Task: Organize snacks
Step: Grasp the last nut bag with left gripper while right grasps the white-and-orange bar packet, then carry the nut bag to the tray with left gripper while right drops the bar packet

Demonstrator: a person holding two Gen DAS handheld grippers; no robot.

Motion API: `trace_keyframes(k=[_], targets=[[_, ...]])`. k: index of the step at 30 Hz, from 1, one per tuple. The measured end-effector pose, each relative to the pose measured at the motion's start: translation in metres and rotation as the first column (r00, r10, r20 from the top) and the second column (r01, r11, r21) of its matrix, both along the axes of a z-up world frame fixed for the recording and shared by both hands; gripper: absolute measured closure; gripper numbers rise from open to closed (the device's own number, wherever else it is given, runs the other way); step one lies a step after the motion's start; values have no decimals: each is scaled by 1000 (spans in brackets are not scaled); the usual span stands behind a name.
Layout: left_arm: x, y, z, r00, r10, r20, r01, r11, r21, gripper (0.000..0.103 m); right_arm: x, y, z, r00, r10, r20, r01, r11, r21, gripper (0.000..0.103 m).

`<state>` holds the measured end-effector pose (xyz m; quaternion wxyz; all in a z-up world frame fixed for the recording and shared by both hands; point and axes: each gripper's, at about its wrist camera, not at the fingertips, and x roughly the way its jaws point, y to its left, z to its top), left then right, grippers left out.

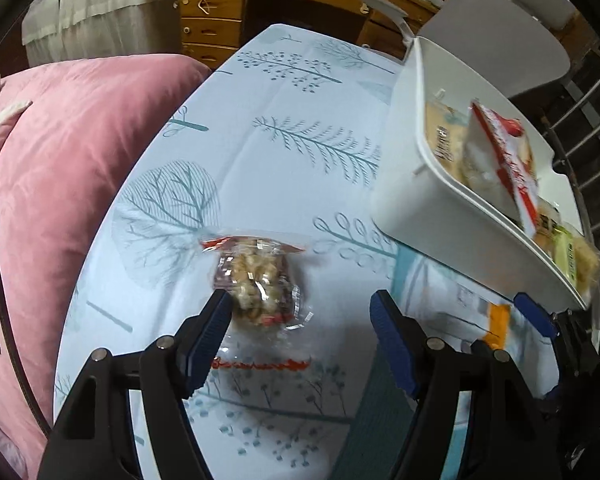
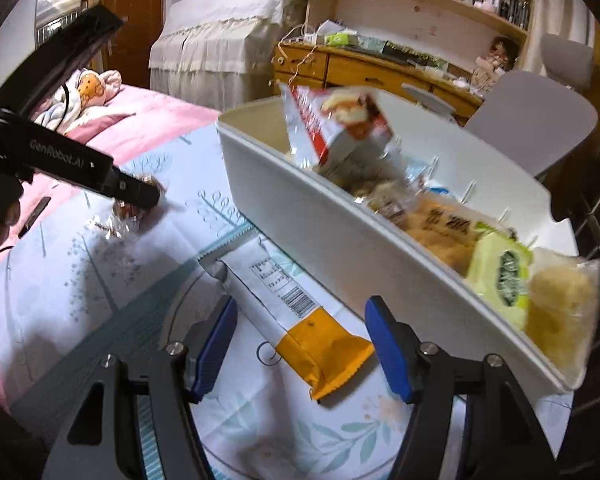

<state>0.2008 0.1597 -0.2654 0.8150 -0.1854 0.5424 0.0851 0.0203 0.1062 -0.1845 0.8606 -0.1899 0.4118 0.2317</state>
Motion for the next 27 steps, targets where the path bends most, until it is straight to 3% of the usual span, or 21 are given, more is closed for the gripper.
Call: trace_keyframes(k=[12,20,27], targets=[[20,10,-18,998,30,-52,-28,999,32,33,10,9,-19,999,4,-50,-8,997,-79,42],[21,14,-18,997,20,-68,-16,998,58,57,9,15,-16,994,25,-104,-35,995,-97,55],[19,17,-17,998,5,-68,-2,999,42,59,0,25,-11,985,29,-172,-48,993,-108,67]])
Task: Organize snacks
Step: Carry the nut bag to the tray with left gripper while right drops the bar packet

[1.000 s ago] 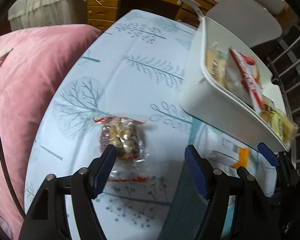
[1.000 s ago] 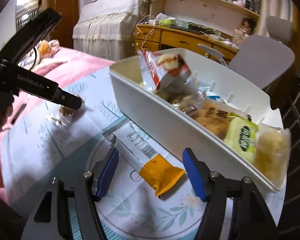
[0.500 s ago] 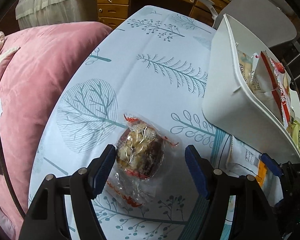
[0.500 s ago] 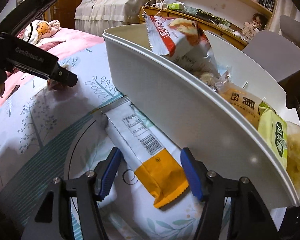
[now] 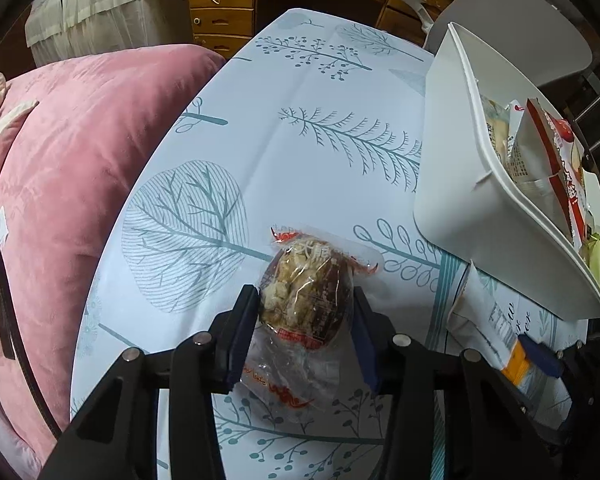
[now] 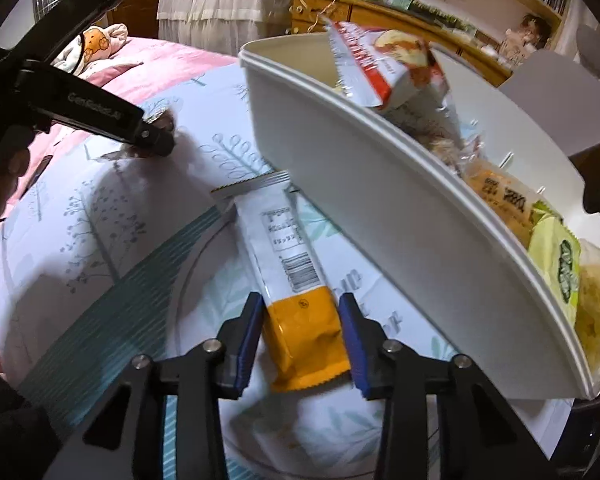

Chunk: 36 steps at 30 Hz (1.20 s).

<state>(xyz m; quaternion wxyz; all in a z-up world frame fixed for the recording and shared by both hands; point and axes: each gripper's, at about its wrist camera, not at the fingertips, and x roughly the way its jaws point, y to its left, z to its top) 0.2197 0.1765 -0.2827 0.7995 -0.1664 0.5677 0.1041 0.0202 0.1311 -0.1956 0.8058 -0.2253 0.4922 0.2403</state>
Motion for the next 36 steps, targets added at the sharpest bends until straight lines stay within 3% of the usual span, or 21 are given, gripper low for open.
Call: trace_keyframes(k=[6,10,20,29,32,36], targets=[[0,3,0,999,-35,-39,34,998,-44,59,-9,12,3,999,-23,-46,22,999,-25,70],[-4,8,-1,997,-45,-65,37,993,-115,60,-18,19,8,995,-69,-70,66,997,-34,70],[-17,23,6,981,-154,-120,129,973,-193,61,-31,30,37,967,-206,-149,215,975,46,70],[-14,30,44,953,-269,-137,230,941,-247,61,-40,34,79,944,-306,-125,318,944,90,70],[-4,29,57,934,-325,-150,276,920,-278,61,-37,32,95,938,-335,-92,344,933,103,70],[15,19,82,903,-407,-140,364,896,-255,61,-26,22,115,923,-382,-41,384,916,119,70]])
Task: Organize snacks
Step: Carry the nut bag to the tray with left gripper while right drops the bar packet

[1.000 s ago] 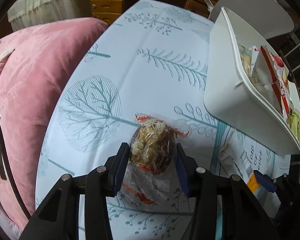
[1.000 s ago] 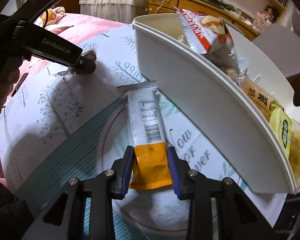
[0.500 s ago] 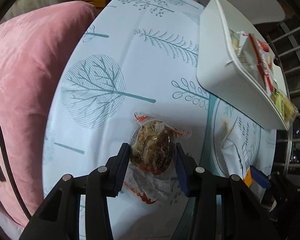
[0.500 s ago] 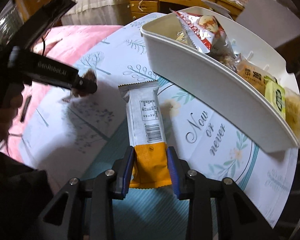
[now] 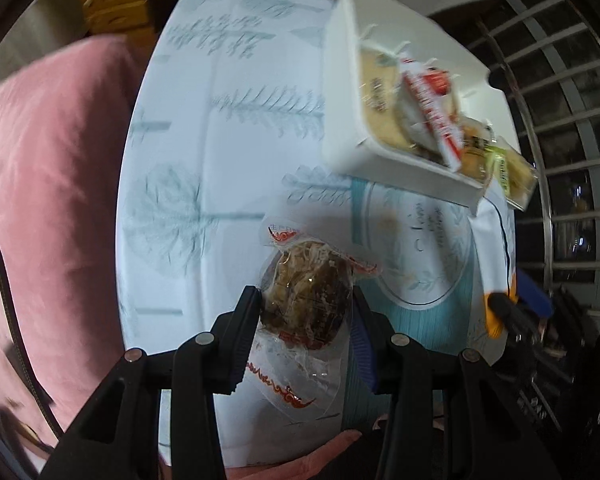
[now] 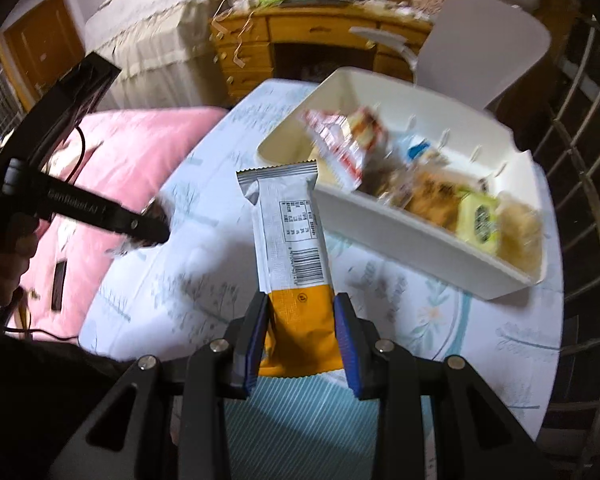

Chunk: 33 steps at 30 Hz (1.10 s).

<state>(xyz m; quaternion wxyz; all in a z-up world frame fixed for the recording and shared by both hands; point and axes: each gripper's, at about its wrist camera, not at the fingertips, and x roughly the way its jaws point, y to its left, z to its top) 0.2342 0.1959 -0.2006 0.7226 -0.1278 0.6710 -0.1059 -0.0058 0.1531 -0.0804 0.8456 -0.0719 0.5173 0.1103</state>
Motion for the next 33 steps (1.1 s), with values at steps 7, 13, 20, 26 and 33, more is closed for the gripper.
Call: trace_keyframes(k=[7,13,20,26,33], targets=[[48,-17,48,994,-55,94,53,998,26,60,24,-26,21,989,-119,84,118,993,14,69],[96,-45,74,982,-85,170,80,996,34,60,54,-61,25,967,-219,133,216,976,34,69],[146,-83,76,968,-79,240,84,996,-14,60,95,-110,16,937,-304,169,300,953,48,69],[174,-113,53,976,-66,209,73,997,-24,60,121,-140,3,934,-312,176,319,948,-8,69],[168,-130,50,977,-61,205,62,998,1,32,132,-154,1,943,-308,125,307,951,27,68]])
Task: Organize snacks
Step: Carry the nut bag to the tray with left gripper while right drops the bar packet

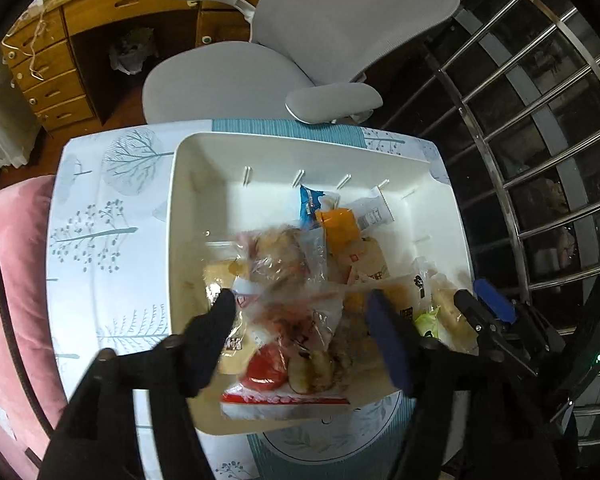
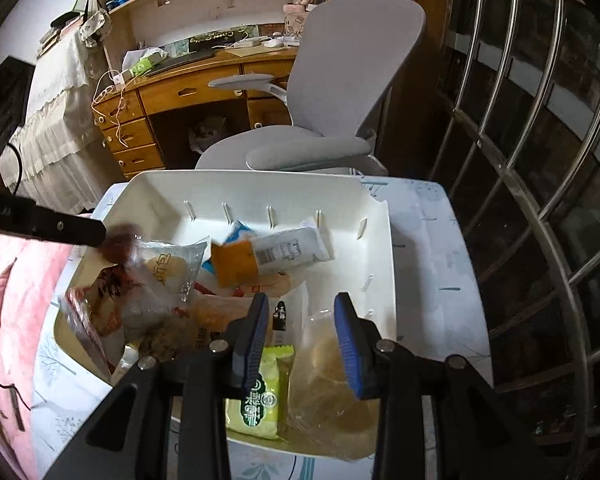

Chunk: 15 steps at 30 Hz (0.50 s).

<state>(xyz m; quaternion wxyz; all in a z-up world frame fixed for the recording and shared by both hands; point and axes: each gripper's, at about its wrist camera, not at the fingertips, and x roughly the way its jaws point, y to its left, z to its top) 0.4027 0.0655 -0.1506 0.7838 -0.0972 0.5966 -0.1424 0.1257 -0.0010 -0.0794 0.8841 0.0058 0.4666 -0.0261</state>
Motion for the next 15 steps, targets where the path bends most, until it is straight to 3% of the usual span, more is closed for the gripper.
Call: trace_keyframes(k=[2,11,15], targets=[[-4,1,2,1000,5,-11,-5,1000,11,28,2,-1,0,1000,7,-16,-7,1000,15,57],[-58,20,23,994,107,15,-108,994,15,23,-17,14,21,996,85,28,-86,995,41,30],[-91,22,29,992,125,32,-125,992,19,23,-36,21,23,994,104,40,-105,994,36,28]])
